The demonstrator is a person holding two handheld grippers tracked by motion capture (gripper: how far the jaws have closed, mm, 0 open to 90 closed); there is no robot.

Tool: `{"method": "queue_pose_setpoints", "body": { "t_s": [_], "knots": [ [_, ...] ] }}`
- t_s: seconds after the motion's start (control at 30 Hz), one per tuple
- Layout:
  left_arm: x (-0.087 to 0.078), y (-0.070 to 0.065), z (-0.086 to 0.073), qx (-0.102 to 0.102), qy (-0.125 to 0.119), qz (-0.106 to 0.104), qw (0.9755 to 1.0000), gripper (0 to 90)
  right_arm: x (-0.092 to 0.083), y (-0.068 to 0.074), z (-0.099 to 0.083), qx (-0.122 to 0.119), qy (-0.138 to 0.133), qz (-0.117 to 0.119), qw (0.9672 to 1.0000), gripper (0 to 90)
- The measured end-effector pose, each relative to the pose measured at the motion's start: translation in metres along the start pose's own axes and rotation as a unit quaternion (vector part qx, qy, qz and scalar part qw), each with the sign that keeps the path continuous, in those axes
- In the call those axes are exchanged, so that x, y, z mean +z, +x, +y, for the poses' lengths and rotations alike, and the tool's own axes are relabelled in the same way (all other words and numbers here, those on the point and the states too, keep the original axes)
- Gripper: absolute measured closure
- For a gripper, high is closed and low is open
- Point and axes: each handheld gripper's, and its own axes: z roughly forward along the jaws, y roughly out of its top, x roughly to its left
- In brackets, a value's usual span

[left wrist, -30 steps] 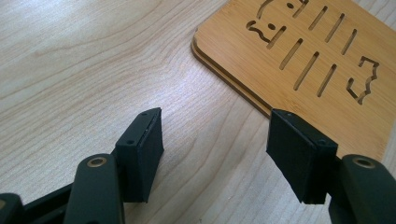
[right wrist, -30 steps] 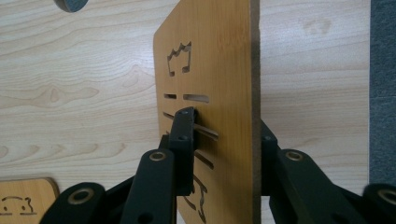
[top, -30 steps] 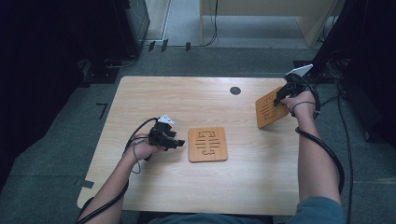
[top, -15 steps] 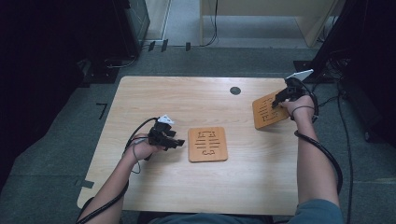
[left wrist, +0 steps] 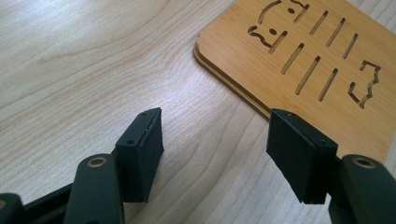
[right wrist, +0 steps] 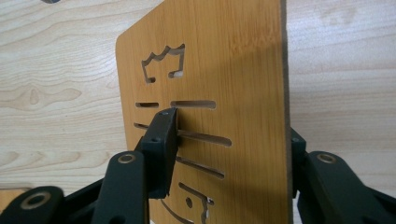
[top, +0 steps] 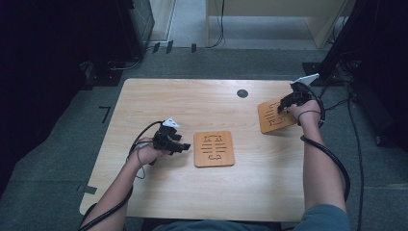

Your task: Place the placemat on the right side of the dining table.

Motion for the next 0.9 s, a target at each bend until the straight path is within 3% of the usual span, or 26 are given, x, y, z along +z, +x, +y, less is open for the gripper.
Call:
{"method": "queue_pose_setpoints", "body": {
  "t_s": [0.43, 0.57, 0.9],
  "knots": [
    [0.0, -0.001, 0.0, 0.002, 0.002, 0.001, 1.0, 35.2, 0.01, -0.004, -0.003, 0.005, 0.009, 0.02, 0.9997, 46.6],
    [0.0, 0.0, 0.0, 0.002, 0.002, 0.001, 1.0, 35.2, 0.013, -0.003, -0.004, -0.014, 0.006, 0.011, 0.9998, 41.5],
    [0.001, -0.001, 0.0, 0.003, 0.003, 0.0, 1.0, 35.2, 0.022, -0.001, -0.004, -0.022, 0.005, 0.008, 0.9997, 34.4]
  ]
}}
